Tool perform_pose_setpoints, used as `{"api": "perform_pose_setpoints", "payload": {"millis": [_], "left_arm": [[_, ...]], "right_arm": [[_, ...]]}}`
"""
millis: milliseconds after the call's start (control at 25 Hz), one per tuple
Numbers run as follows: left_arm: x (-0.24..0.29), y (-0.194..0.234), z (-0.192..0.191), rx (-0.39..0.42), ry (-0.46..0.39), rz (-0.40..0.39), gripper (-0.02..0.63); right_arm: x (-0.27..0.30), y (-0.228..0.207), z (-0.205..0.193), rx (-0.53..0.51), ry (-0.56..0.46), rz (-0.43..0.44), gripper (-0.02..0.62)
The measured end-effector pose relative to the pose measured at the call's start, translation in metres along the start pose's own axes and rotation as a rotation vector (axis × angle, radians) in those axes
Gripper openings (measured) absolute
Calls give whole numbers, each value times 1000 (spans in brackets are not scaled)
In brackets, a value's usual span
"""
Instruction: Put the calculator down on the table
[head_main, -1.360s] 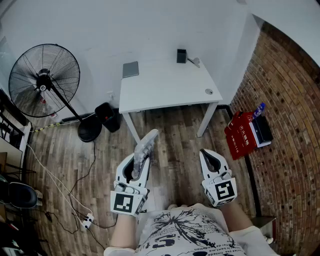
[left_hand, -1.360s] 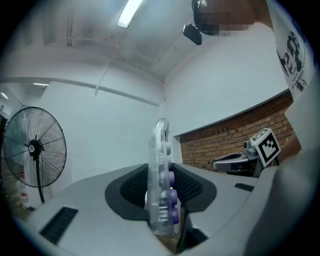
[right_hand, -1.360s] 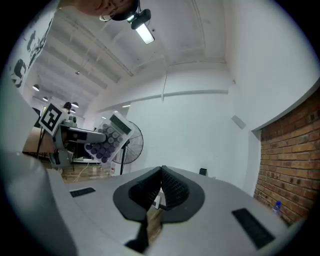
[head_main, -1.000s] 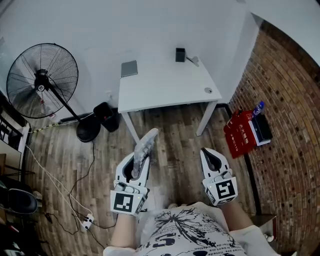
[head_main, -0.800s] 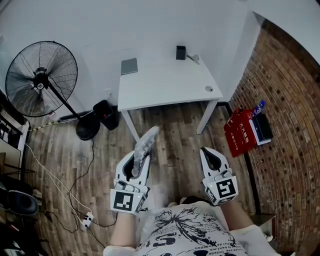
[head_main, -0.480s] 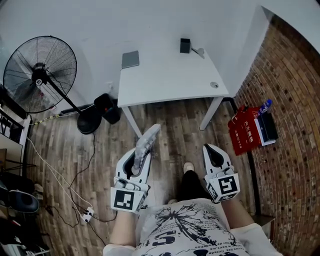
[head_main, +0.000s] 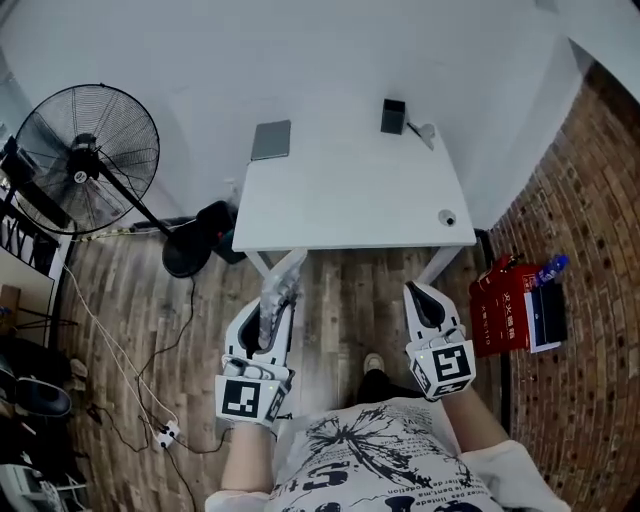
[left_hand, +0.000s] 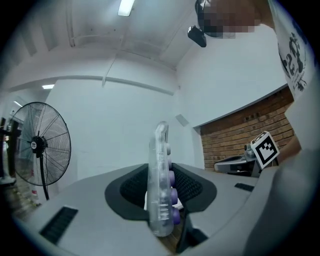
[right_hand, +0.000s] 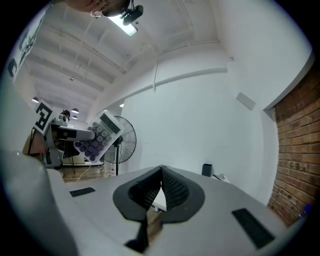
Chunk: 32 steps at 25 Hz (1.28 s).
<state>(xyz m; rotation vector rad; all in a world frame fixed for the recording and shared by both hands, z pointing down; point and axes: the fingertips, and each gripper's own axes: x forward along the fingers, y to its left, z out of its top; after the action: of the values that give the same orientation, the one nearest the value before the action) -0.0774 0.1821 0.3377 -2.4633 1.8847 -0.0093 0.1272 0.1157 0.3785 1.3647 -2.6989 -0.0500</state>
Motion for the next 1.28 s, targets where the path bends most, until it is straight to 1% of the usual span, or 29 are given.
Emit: {"api": "perform_pose_setpoints", "payload": {"millis": [160, 320, 480, 680, 800, 1000, 1160, 1280], "left_arm": [[68, 8, 0, -32, -5, 44, 143], [123, 14, -6, -52, -12, 89, 143], [170, 14, -14, -60, 9, 88, 143], [211, 28, -29, -65, 56, 78, 143], [242, 45, -36, -73, 70, 61, 144], [303, 81, -49, -96, 96, 9, 144], [356, 107, -60, -108, 121, -50, 144], [389, 121, -78, -129, 163, -98, 144]], "right_arm": [[57, -49, 6, -16, 16, 53, 15], [103, -86, 11, -47, 12, 107, 15], [135, -120, 4, -40, 25, 114, 14], [175, -137, -11, 3, 61, 122, 14], [205, -148, -14, 8, 68, 108, 14], [260, -163, -18, 19, 94, 77, 14], [308, -173, -20, 27, 121, 58, 15], [341, -182, -31, 44, 153, 35, 14]]}}
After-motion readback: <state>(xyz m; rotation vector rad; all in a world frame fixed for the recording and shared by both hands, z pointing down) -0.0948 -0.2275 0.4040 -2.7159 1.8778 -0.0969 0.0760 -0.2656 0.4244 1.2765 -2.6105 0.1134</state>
